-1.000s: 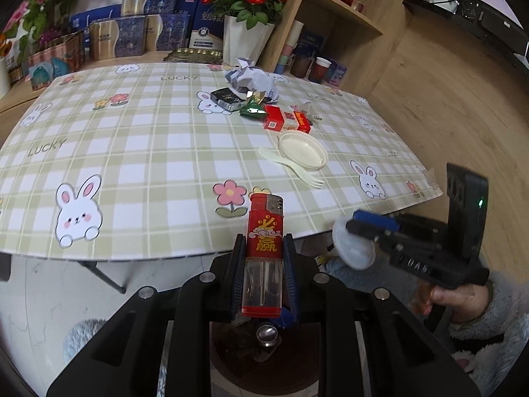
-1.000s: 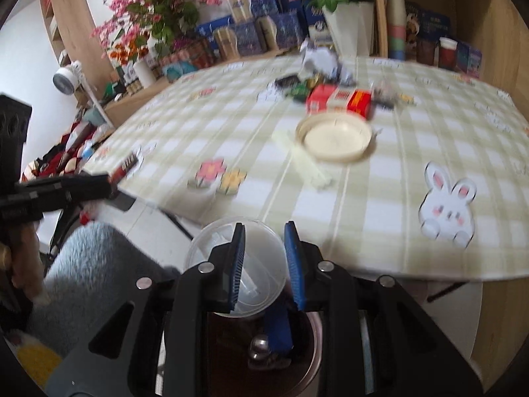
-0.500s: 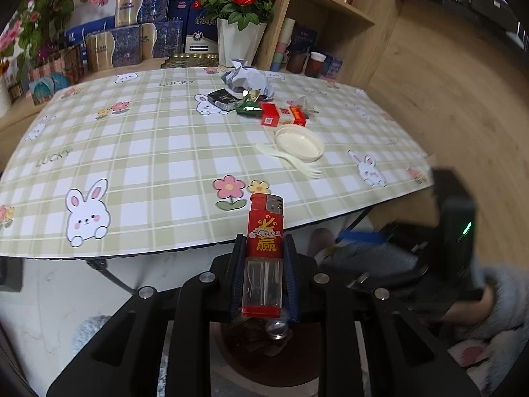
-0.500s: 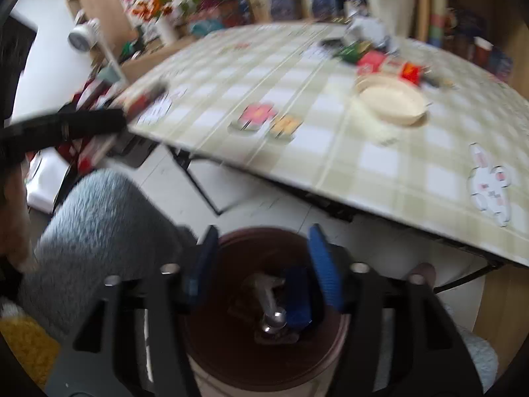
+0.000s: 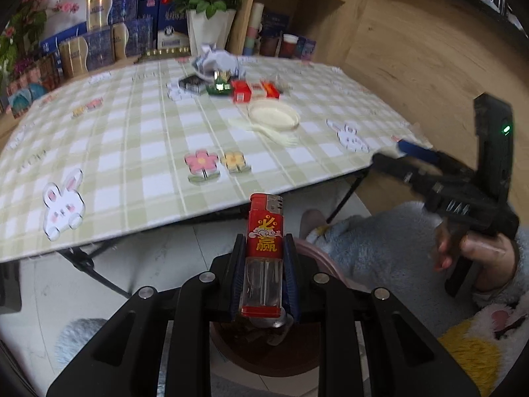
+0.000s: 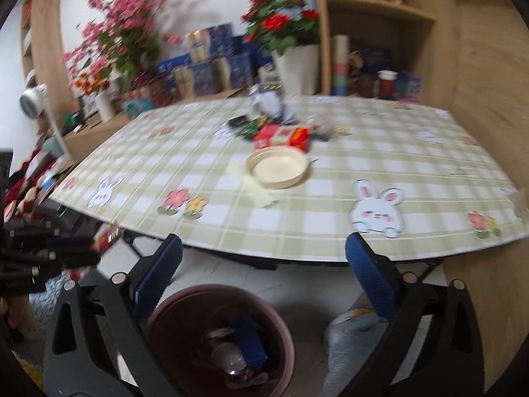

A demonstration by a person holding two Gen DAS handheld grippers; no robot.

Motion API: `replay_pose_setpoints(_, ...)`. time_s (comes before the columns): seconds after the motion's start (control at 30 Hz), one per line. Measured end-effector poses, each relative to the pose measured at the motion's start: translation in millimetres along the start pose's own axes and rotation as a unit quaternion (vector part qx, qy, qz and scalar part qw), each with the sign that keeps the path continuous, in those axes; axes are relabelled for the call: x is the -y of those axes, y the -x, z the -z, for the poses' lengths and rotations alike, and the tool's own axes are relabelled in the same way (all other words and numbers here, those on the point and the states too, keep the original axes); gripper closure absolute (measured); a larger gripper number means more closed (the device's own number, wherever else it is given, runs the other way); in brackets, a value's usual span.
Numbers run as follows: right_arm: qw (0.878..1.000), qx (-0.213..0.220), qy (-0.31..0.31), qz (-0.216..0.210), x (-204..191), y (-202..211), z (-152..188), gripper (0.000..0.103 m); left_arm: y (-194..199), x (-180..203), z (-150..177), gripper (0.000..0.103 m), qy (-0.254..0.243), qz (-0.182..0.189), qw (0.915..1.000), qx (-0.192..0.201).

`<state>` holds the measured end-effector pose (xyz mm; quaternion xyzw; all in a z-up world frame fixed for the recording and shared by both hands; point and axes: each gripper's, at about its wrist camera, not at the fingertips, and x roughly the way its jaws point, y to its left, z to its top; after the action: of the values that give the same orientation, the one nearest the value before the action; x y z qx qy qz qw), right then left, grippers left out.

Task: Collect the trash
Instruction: 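Lower the red lighter into the bin and open the left gripper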

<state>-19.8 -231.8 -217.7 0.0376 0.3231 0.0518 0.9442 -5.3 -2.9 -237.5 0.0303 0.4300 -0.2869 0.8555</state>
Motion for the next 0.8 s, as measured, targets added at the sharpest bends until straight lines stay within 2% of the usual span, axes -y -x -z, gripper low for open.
replay_pose_setpoints(0.13,1.0,0.013,-0.009,0.016,3,6,6,0.006,-16,8,14,0.081,-0.008,0.002,0.9997,-0.022)
replay_pose_setpoints(0.33,1.0,-0.01,-0.01,0.015,1,-2,15,0.006,-31,-1,20,0.081,0.02,0.022,0.9982,-0.052)
replay_pose_setpoints(0.47,1.0,-0.014,-0.009,0.015,0,-4,17,0.006,-33,-8,19,0.081,0.037,0.03,0.9975,-0.053)
replay_pose_setpoints(0.63,0.999,-0.024,-0.012,0.018,0,-9,19,0.006,-36,-4,18,0.08,0.029,0.035,0.9973,-0.058)
replay_pose_setpoints(0.67,0.999,-0.025,-0.012,0.018,0,-9,19,0.006,-36,-3,19,0.077,0.026,0.036,0.9973,-0.058)
replay_pose_setpoints(0.73,0.999,-0.027,-0.012,0.019,0,-10,19,0.006,-33,-1,18,0.062,0.021,0.038,0.9978,-0.05)
replay_pose_setpoints(0.8,0.999,-0.028,-0.014,0.019,1,-11,20,0.006,-26,-1,17,0.042,0.023,0.031,0.9988,-0.029)
